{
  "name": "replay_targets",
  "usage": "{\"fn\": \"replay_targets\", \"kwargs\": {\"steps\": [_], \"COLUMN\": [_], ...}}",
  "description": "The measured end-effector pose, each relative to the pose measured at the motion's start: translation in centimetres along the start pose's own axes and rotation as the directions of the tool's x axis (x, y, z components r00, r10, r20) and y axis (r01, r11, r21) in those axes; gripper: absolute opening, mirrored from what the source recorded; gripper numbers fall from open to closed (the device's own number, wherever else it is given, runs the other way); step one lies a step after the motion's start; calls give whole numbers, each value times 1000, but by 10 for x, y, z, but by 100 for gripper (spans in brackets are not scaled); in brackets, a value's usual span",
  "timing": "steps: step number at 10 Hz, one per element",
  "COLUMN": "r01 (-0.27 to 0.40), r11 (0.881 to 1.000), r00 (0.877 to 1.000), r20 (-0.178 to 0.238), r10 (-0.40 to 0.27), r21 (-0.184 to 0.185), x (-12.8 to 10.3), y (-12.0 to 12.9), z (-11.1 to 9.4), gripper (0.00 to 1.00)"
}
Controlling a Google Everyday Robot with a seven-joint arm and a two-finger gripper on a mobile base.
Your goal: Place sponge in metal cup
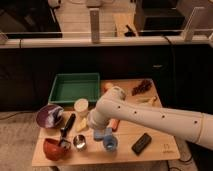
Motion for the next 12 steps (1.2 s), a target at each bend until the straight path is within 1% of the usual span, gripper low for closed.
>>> {"fn": "replay_targets", "kwargs": {"steps": [12], "r01": [0], "r11": [1000], "r00": [1000], "r20": [0], "r10": [0], "r21": [0], "x": [0], "y": [0], "z": [0], "gripper": [80]}}
